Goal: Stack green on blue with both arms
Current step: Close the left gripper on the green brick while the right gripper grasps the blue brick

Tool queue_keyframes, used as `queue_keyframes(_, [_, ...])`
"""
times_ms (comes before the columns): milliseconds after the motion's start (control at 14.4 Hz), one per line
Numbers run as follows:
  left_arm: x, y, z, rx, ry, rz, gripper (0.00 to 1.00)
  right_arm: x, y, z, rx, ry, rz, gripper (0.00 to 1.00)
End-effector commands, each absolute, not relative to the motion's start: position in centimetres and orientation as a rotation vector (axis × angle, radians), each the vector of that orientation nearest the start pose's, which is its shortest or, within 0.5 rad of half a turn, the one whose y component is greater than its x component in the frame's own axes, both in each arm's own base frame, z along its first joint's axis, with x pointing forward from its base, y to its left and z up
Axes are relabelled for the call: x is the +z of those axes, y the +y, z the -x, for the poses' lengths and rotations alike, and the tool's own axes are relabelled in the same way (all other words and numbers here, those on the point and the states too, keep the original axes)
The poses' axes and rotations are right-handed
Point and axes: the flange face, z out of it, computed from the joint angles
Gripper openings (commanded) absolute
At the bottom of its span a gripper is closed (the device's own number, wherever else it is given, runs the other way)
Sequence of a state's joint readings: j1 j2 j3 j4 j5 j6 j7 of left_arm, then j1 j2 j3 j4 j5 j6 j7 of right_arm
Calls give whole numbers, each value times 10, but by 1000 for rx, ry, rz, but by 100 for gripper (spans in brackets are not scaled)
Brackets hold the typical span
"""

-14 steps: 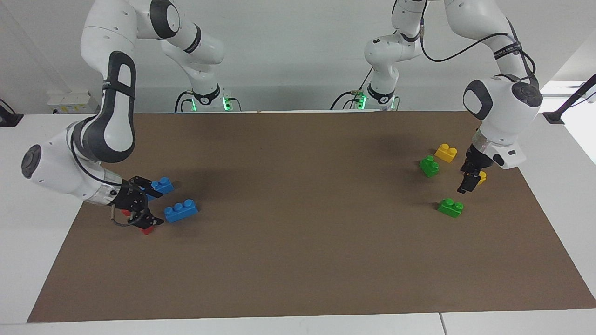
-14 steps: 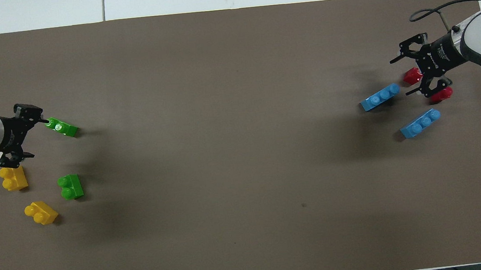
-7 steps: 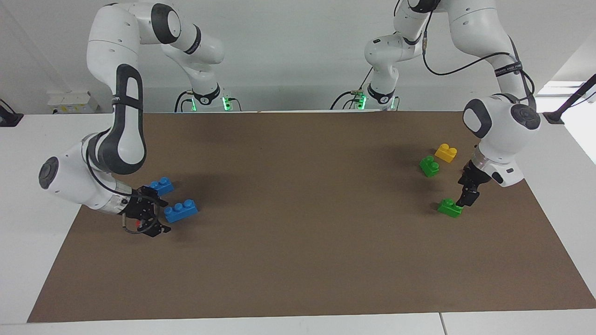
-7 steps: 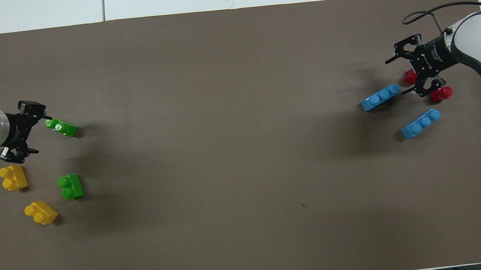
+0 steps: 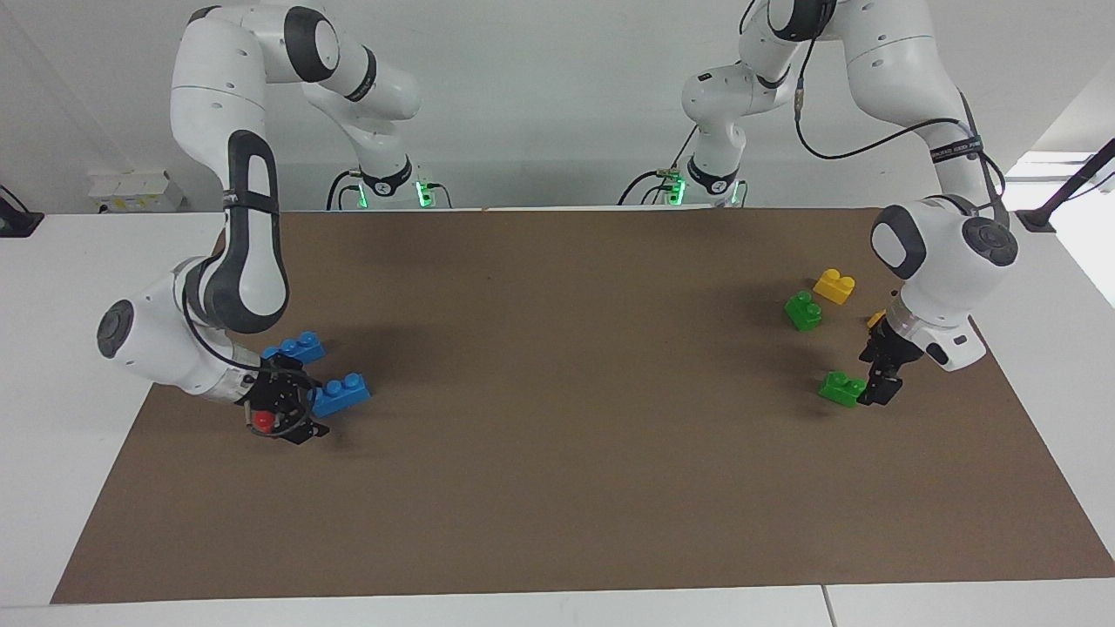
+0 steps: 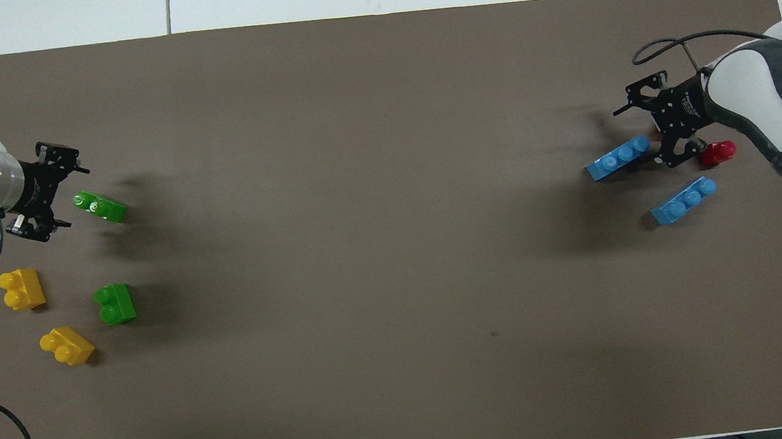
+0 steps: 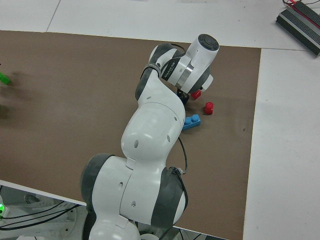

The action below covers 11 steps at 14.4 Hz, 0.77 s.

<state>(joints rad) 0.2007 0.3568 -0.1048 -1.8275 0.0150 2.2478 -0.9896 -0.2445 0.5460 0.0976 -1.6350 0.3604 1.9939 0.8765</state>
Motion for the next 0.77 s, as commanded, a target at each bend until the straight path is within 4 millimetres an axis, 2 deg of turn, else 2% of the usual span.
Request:
queue_keyframes(0, [336,70,-651,-74,-1664,2710,100,291,-86,-652,434,1590,2296,100])
queue_keyframes(418, [321,73,-648,-39,-1669,2699,100,285,-86,-649,430,1581,2277,100])
queue_keyframes(696, [310,76,-647,-18,-1671,2694,100,278,-93,-645,379,1614,2259,96])
